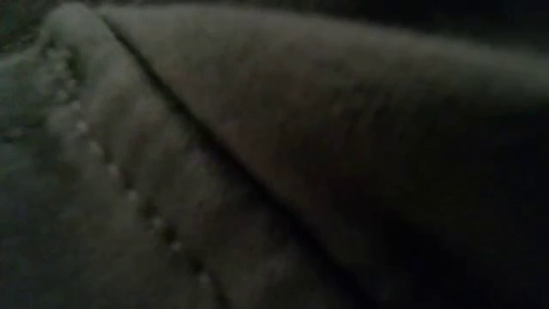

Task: Sort clothes
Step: Put the brown pants into the laundry organizer, then put the white shorts into the transparent bin

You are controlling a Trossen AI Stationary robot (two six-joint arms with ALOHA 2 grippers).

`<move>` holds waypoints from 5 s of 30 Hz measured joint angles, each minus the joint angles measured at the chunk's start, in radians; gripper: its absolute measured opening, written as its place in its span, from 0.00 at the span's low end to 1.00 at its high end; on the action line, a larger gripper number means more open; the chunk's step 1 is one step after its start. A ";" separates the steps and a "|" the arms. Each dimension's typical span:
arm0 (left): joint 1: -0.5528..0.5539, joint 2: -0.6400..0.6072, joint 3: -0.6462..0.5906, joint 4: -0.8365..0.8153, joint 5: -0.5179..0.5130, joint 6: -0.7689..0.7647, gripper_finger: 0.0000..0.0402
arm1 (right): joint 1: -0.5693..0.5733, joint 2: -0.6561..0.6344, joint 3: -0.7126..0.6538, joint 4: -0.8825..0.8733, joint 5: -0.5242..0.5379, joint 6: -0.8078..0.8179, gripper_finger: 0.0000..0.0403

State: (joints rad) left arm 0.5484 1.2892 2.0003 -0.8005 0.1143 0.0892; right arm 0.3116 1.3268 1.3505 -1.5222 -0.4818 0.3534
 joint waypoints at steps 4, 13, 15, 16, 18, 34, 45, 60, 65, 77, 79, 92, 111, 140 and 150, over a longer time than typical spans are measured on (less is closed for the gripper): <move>0.000 0.001 0.000 0.004 0.000 0.006 0.71 | 0.002 -0.010 -0.004 0.026 0.338 0.138 0.03; 0.000 0.002 0.000 -0.003 0.001 0.012 0.71 | 0.093 -0.092 -0.037 0.076 0.128 0.184 0.03; 0.000 0.002 0.000 -0.003 0.001 0.026 0.71 | 0.145 -0.094 -0.046 0.074 0.095 0.178 0.03; 0.000 0.002 0.000 -0.003 0.001 0.033 0.71 | 0.174 -0.089 -0.048 0.068 0.104 0.194 0.04; 0.000 0.002 0.000 -0.003 0.001 0.037 0.71 | 0.214 -0.076 -0.051 0.073 0.116 0.248 0.07; 0.000 0.002 0.000 -0.008 0.029 0.060 0.71 | 0.256 -0.066 0.242 0.052 0.048 0.662 0.57; 0.000 0.001 0.000 0.021 0.035 0.057 0.71 | 0.139 -0.102 0.304 -0.049 1.006 0.715 0.18; 0.000 0.001 0.000 0.040 0.035 0.057 0.71 | -0.030 -0.111 0.202 0.169 0.425 0.533 0.02; 0.000 0.002 0.000 0.029 0.035 0.058 0.71 | 0.127 -0.078 0.197 0.214 0.276 0.594 0.02; 0.000 0.002 0.000 0.029 0.035 0.082 0.71 | 0.402 -0.014 -0.127 0.487 0.334 0.848 0.02; 0.000 0.002 0.000 0.029 0.035 0.084 0.71 | 0.435 -0.007 -0.190 0.551 0.330 0.907 0.02; 0.000 0.000 0.000 0.013 0.037 0.094 0.71 | 0.541 -0.030 -0.314 0.876 0.098 1.146 0.02; 0.000 0.000 0.000 -0.005 0.166 0.074 0.71 | 0.163 -0.160 0.111 0.106 0.533 0.969 0.02; 0.000 -0.036 0.000 -0.119 0.155 -0.002 0.71 | -0.718 -0.182 -0.378 0.301 0.578 0.400 0.60; 0.000 -0.035 0.000 -0.119 0.133 -0.005 0.71 | -0.709 -0.247 -0.645 0.522 0.603 0.470 0.79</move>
State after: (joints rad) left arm 0.5484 1.2541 1.9999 -0.9195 0.2476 0.0844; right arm -0.3973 1.0801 0.7060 -0.9998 0.1210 0.8230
